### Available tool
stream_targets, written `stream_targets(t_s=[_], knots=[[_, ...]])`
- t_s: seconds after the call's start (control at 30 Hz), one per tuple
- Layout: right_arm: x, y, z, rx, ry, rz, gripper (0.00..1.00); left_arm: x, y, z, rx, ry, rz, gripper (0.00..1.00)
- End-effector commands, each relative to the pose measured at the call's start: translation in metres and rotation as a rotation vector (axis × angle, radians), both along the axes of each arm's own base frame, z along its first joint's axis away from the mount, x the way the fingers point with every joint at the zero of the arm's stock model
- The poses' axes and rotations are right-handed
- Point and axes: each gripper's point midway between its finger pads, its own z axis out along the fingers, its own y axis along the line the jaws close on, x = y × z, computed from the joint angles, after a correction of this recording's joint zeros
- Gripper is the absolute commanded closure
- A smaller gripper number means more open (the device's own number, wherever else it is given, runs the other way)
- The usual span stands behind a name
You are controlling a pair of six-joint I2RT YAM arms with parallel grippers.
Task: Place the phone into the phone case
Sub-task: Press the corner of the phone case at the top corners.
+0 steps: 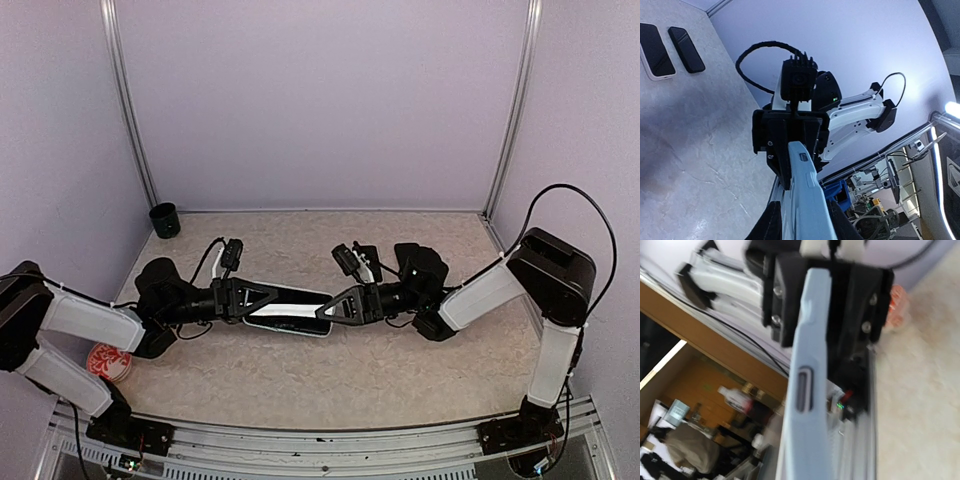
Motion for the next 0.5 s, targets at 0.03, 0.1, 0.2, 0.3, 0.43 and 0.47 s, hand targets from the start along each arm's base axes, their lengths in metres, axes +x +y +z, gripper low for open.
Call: stream_targets(t_s=[0.03,0.1,0.2,0.3,0.43,0.47], knots=[[0.007,0.007,0.014,-0.093,-0.173,-0.084,1.0,0.014,0.0,-0.014,0.109,-0.003,0.072,0.66],[0.015,0.007,0.014,-0.148,-0.2,-0.135,1.0,0.014,0.0,-0.015,0.117,-0.004,0.072,0.65],[0.026,0.005,0.022,-0.19,-0.238,-0.215,1.0,0.012,-0.002,-0.017,0.12,0.002,0.06,0.65],[0.032,0.007,0.026,-0.228,-0.27,-0.267,1.0,0.009,-0.006,-0.017,0.113,0.004,0.04,0.65],[0.033,0.016,0.024,-0.285,-0.311,-0.305,1.0,0.007,-0.012,-0.017,0.111,0.002,0.023,0.69],[0.033,0.018,0.022,-0.303,-0.317,-0.309,1.0,0.007,-0.012,-0.017,0.11,0.0,0.021,0.73]])
